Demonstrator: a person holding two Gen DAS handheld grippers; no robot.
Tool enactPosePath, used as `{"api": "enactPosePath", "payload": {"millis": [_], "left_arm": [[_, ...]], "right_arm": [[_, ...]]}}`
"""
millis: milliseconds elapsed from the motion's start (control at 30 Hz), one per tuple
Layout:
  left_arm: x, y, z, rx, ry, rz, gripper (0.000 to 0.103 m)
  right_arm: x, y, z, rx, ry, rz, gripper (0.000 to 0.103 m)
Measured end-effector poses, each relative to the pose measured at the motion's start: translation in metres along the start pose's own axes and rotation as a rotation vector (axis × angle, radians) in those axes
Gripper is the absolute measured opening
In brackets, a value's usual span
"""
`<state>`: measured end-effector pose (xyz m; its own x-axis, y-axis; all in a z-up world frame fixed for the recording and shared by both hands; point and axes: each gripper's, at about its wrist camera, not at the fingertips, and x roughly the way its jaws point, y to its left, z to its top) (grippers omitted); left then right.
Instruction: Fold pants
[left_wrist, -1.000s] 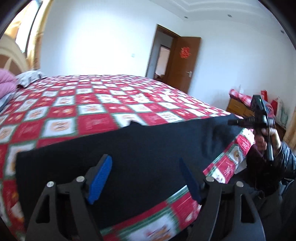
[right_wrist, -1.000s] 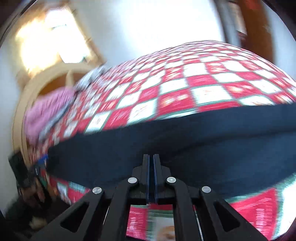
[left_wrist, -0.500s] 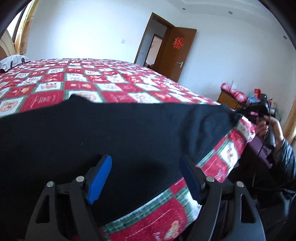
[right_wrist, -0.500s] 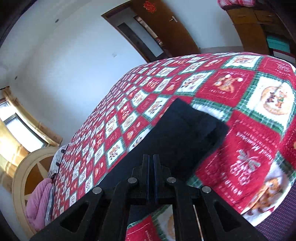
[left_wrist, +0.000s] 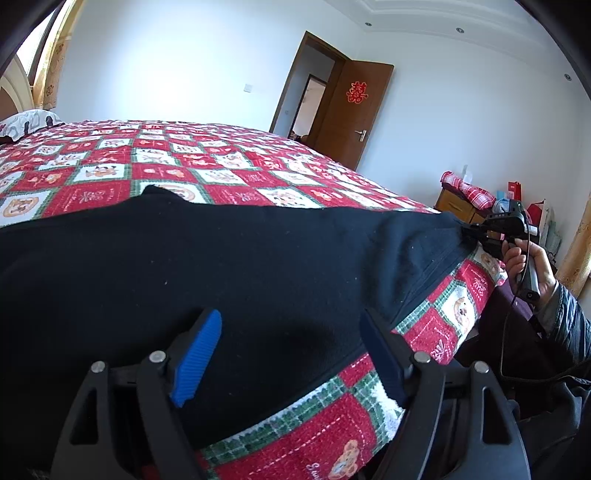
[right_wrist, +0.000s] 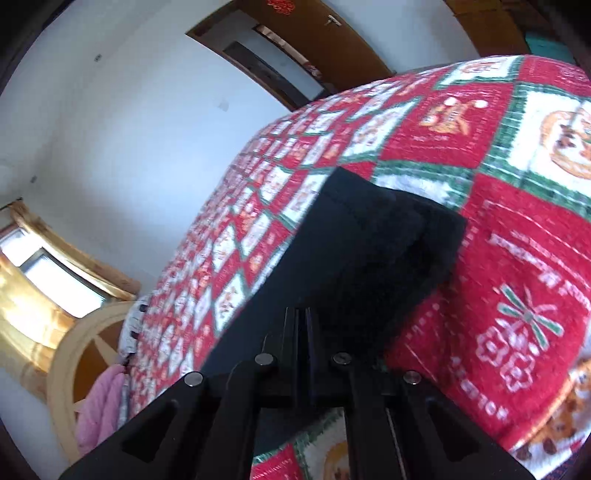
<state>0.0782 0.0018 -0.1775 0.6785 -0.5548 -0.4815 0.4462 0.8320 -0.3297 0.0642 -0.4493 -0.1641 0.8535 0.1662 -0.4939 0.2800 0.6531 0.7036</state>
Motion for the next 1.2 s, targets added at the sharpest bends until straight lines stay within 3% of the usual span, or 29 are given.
{"api": "enactPosePath", "payload": {"millis": [167, 267, 367, 467, 533, 600, 633, 800, 1067, 1200], "left_arm": [[0.0, 0.002, -0.001, -0.011, -0.002, -0.012, 0.08], [0.0, 0.003, -0.001, -0.018, -0.003, -0.019, 0.08], [-0.003, -0.001, 0.003, -0.019, -0.01, -0.013, 0.081], [-0.006, -0.019, 0.012, 0.051, -0.019, -0.008, 0.084], [-0.004, -0.037, 0.02, 0.13, -0.028, -0.01, 0.088], [0.004, -0.053, 0.026, 0.196, -0.002, -0.022, 0.088], [0.011, -0.062, 0.028, 0.227, 0.016, -0.026, 0.088], [0.041, -0.083, 0.031, 0.312, 0.077, -0.02, 0.087], [0.078, -0.103, 0.024, 0.41, 0.181, -0.006, 0.087], [0.083, -0.099, 0.018, 0.398, 0.182, -0.004, 0.087]], "right_arm": [[-0.019, 0.014, 0.005, -0.072, -0.066, 0.074, 0.0], [-0.036, 0.024, 0.01, -0.122, -0.117, 0.061, 0.0], [-0.032, 0.016, 0.012, -0.125, -0.068, 0.02, 0.001], [-0.029, 0.011, 0.01, -0.087, -0.003, 0.011, 0.001], [-0.026, 0.015, 0.007, -0.071, 0.001, -0.003, 0.008], [-0.027, 0.013, 0.006, -0.062, 0.01, -0.008, 0.046], [-0.027, 0.01, 0.005, -0.036, 0.013, -0.01, 0.052], [-0.028, 0.001, 0.008, 0.001, 0.007, 0.0, 0.052], [-0.025, -0.004, 0.009, 0.002, -0.006, -0.056, 0.051], [-0.019, -0.004, 0.01, -0.019, -0.019, -0.058, 0.026]]}}
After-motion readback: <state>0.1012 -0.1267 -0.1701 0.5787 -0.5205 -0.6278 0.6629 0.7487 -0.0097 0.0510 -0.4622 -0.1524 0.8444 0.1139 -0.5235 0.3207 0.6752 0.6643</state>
